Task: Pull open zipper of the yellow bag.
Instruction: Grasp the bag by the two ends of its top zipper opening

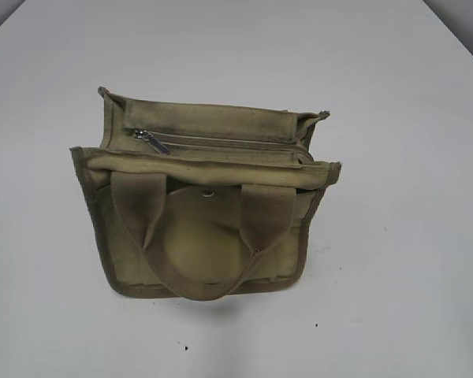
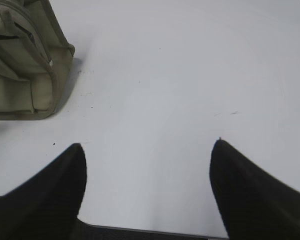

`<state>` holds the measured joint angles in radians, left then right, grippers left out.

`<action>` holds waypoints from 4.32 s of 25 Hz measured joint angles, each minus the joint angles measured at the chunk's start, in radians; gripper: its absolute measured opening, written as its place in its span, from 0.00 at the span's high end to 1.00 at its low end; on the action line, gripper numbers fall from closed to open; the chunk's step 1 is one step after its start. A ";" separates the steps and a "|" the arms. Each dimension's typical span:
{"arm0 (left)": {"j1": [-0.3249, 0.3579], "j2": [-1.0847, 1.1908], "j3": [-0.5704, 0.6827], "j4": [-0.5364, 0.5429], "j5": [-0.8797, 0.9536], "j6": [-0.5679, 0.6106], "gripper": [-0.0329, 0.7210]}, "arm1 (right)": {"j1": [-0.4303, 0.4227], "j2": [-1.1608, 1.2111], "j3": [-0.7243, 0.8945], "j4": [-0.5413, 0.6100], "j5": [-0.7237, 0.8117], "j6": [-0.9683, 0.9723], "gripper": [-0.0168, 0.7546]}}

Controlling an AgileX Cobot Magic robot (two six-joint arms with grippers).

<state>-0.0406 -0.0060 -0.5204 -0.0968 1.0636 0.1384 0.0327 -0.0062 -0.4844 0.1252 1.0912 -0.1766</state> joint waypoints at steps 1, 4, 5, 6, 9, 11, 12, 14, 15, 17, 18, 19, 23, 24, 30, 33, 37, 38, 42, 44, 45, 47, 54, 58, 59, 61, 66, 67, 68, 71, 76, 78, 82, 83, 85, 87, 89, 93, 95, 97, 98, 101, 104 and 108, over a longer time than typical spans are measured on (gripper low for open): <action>0.000 0.000 0.000 0.000 0.000 0.000 0.55 | 0.000 0.000 0.000 0.000 0.000 0.000 0.21; 0.000 0.000 0.000 0.000 0.000 0.000 0.55 | 0.000 0.000 0.000 0.000 0.000 0.000 0.21; 0.000 0.000 0.000 0.000 0.000 0.000 0.55 | 0.000 0.000 0.000 0.000 0.000 0.000 0.21; 0.000 0.000 0.000 0.000 0.000 0.000 0.55 | 0.000 0.000 0.000 0.000 0.000 0.000 0.21; 0.000 0.000 0.000 0.000 0.000 0.000 0.55 | 0.000 0.000 0.000 0.000 0.000 0.000 0.21; 0.000 0.000 0.000 0.000 0.000 0.000 0.55 | 0.000 0.000 0.000 0.000 0.000 0.000 0.21; 0.000 0.000 0.000 0.000 0.000 0.000 0.55 | 0.000 0.000 0.000 0.000 0.000 0.000 0.21; 0.000 0.000 0.000 0.000 0.000 0.000 0.55 | 0.000 0.000 0.000 0.000 0.000 0.000 0.21; 0.000 0.000 0.000 0.000 0.000 0.000 0.55 | 0.000 0.000 0.000 0.000 0.000 0.000 0.21; 0.000 0.000 0.000 0.000 0.000 0.000 0.55 | 0.000 0.000 0.000 0.000 0.000 0.000 0.21; 0.000 0.000 0.000 0.000 0.000 0.000 0.55 | 0.000 0.000 0.000 0.000 0.000 0.000 0.21; 0.000 0.000 0.000 0.000 0.000 0.000 0.55 | 0.000 0.000 0.000 0.000 0.000 0.000 0.21; 0.000 0.000 0.000 0.000 0.000 0.000 0.55 | 0.000 0.000 0.000 0.000 0.000 0.000 0.21; 0.000 0.000 0.000 0.000 0.000 0.000 0.55 | 0.000 0.000 0.000 0.000 0.000 0.000 0.21; 0.000 0.000 0.000 0.000 0.000 0.000 0.55 | 0.000 0.000 0.000 0.000 0.000 0.000 0.21; 0.000 0.006 0.000 -0.002 -0.003 0.000 0.55 | 0.004 0.000 0.000 0.000 0.000 0.000 0.21; 0.000 0.056 -0.031 -0.052 -0.098 0.000 0.55 | 0.052 0.032 -0.005 0.001 -0.013 -0.007 0.21; 0.000 0.073 -0.037 -0.070 -0.141 0.000 0.55 | 0.065 0.058 -0.009 0.002 -0.026 -0.015 0.21; 0.000 0.177 -0.039 -0.178 -0.285 0.000 0.55 | 0.081 0.196 -0.018 0.026 -0.127 -0.060 0.21; 0.000 0.269 -0.047 -0.267 -0.327 0.000 0.55 | 0.081 0.278 -0.028 0.061 -0.175 -0.081 0.21; 0.000 0.313 -0.053 -0.302 -0.338 0.000 0.55 | 0.081 0.322 -0.038 0.087 -0.203 -0.093 0.21; 0.000 0.425 -0.083 -0.373 -0.348 0.004 0.55 | 0.081 0.395 -0.060 0.145 -0.260 -0.117 0.21; 0.000 0.880 -0.270 -0.691 -0.180 0.177 0.55 | 0.170 0.708 -0.206 0.318 -0.342 -0.343 0.21; 0.000 1.100 -0.359 -0.779 -0.080 0.215 0.55 | 0.227 0.918 -0.304 0.332 -0.353 -0.451 0.21; 0.000 1.141 -0.373 -0.794 -0.072 0.233 0.55 | 0.242 0.956 -0.325 0.333 -0.358 -0.468 0.21; -0.006 1.231 -0.403 -0.832 -0.070 0.261 0.55 | 0.269 1.021 -0.360 0.334 -0.385 -0.495 0.21; -0.094 1.395 -0.470 -0.844 -0.098 0.275 0.53 | 0.348 1.159 -0.403 0.337 -0.487 -0.560 0.21; -0.116 1.421 -0.485 -0.838 -0.113 0.275 0.53 | 0.364 1.181 -0.403 0.337 -0.512 -0.570 0.21; -0.135 1.445 -0.498 -0.831 -0.132 0.275 0.52 | 0.376 1.199 -0.403 0.337 -0.534 -0.583 0.21; -0.164 1.503 -0.531 -0.823 -0.190 0.278 0.52 | 0.418 1.250 -0.403 0.337 -0.589 -0.598 0.21; -0.187 1.588 -0.571 -0.823 -0.211 0.279 0.52 | 0.494 1.327 -0.404 0.337 -0.705 -0.637 0.21; -0.195 1.612 -0.582 -0.837 -0.214 0.279 0.52 | 0.531 1.363 -0.417 0.337 -0.740 -0.661 0.21; -0.197 1.627 -0.594 -0.883 -0.248 0.279 0.52 | 0.583 1.448 -0.476 0.337 -0.758 -0.705 0.21; -0.197 1.627 -0.595 -0.890 -0.255 0.279 0.52 | 0.592 1.471 -0.497 0.337 -0.759 -0.715 0.21; -0.197 1.627 -0.595 -0.896 -0.259 0.279 0.54 | 0.605 1.507 -0.538 0.337 -0.764 -0.729 0.23; -0.197 1.627 -0.595 -0.901 -0.259 0.279 0.60 | 0.619 1.547 -0.586 0.336 -0.767 -0.741 0.28; -0.197 1.627 -0.595 -0.913 -0.259 0.281 0.72 | 0.636 1.582 -0.626 0.336 -0.771 -0.758 0.35; -0.197 1.629 -0.595 -0.935 -0.258 0.316 0.92 | 0.669 1.654 -0.690 0.333 -0.774 -0.801 0.45; -0.197 1.629 -0.595 -0.942 -0.253 0.319 0.92 | 0.677 1.684 -0.717 0.333 -0.774 -0.809 0.48; -0.197 1.629 -0.595 -0.957 -0.249 0.320 0.92 | 0.678 1.712 -0.738 0.333 -0.776 -0.812 0.50; -0.197 1.629 -0.595 -0.964 -0.247 0.321 0.92 | 0.678 1.722 -0.746 0.332 -0.780 -0.812 0.50; -0.197 1.630 -0.595 -0.969 -0.246 0.323 0.92 | 0.678 1.742 -0.753 0.332 -0.795 -0.812 0.51; -0.197 1.630 -0.595 -0.975 -0.246 0.323 0.92 | 0.679 1.752 -0.754 0.332 -0.797 -0.812 0.51; -0.197 1.631 -0.594 -0.992 -0.252 0.323 0.92 | 0.688 1.761 -0.755 0.332 -0.797 -0.813 0.51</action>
<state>-0.2375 1.6248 -1.1146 -1.0884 0.8115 0.4614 0.7212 1.7553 -1.2391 0.4575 0.2940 -0.9895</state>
